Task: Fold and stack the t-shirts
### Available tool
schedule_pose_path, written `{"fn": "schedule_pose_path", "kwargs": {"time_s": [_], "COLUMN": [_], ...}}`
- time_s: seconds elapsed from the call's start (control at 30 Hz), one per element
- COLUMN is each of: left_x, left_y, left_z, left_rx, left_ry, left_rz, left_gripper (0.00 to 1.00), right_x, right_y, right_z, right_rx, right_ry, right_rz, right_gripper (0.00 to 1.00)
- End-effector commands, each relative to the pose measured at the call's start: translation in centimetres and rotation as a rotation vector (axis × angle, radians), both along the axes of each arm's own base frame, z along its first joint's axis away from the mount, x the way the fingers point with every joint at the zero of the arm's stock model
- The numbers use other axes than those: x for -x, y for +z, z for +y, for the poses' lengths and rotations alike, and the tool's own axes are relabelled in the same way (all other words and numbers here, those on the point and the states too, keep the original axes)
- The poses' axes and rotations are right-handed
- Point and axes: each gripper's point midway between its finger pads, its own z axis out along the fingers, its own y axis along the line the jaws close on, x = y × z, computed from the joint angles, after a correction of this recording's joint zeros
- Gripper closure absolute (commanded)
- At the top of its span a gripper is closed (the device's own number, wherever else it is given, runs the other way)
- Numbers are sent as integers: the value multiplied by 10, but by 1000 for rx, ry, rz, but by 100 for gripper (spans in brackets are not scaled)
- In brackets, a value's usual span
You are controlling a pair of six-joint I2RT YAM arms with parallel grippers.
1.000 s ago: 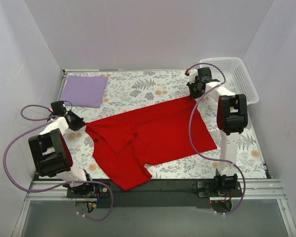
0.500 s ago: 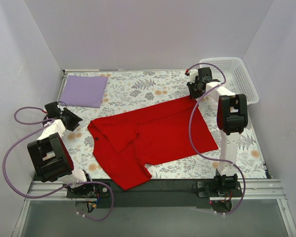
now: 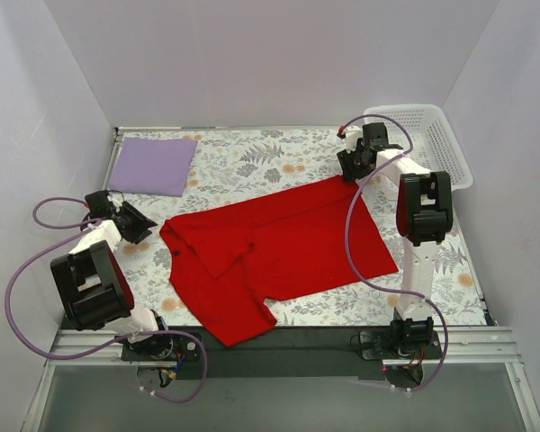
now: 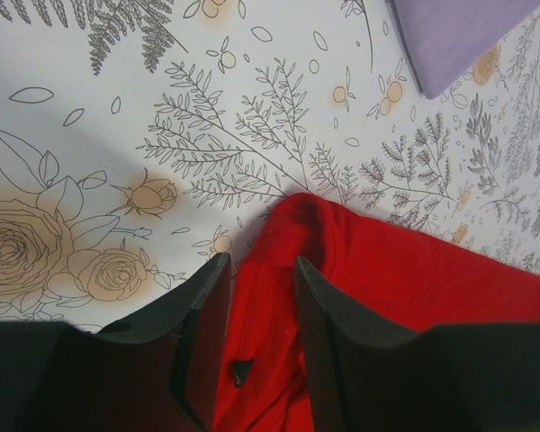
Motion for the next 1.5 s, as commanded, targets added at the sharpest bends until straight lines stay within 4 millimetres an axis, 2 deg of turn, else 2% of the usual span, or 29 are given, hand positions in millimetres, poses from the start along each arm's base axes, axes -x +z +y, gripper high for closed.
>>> {"fn": "schedule_pose_path", "kwargs": {"time_s": [0.0,0.2,0.37,0.43,0.47,0.5,0.53,0.57,0.63,0.67,0.7,0.77,0.8,0.83,0.93,0.97,1.13,1.27,1.43,1.47], "left_x": [2,2,8,9,8,7,6,5,1,-1,-3,-5,-5,-7,-9,-9,-12,-19,-37,-39], "left_y": [-1,9,3,-1,-2,-2,-6,-7,-10,-11,-10,-15,-16,-16,-20,-22,-23,-18,-6,-10], "left_z": [-1,-2,-7,-7,-8,-7,-8,-9,-10,-10,-11,-14,-15,-16,-19,-19,-15,-6,10,10], "left_rx": [-15,-28,-6,1,7,10,21,27,42,51,56,73,79,84,93,95,87,59,12,22], "left_ry": [-30,-40,-46,-44,-43,-43,-47,-48,-58,-58,-66,-75,-78,-85,-97,-96,-84,-60,-27,-26], "left_rz": [-6,-40,-22,-11,-8,-9,2,3,9,10,6,14,18,16,26,34,45,42,27,44], "left_gripper": [67,67,68,69,69,69,71,71,72,73,73,73,73,74,78,79,99,100,100,100], "right_x": [9,14,31,46,59,73,91,110,143,157,175,195,210,217,237,240,252,264,266,265], "right_y": [20,53,90,100,109,110,126,119,123,131,118,121,105,109,97,96,96,81,77,77], "right_z": [16,32,50,61,67,70,84,87,98,99,97,94,90,89,86,84,79,72,67,66], "right_rx": [-5,4,-38,-87,-116,-132,-206,-238,-319,-331,-344,-347,-348,-351,-359,-362,-368,-364,-358,-359], "right_ry": [59,118,210,284,328,381,463,510,621,640,645,669,661,666,661,656,647,627,610,605], "right_rz": [-12,-77,-130,-127,-132,-114,-124,-87,-60,-77,-38,-55,-11,-22,10,14,-4,19,18,18], "right_gripper": [45,41,36,36,36,35,35,35,34,35,34,35,35,34,35,35,35,35,35,35]}}
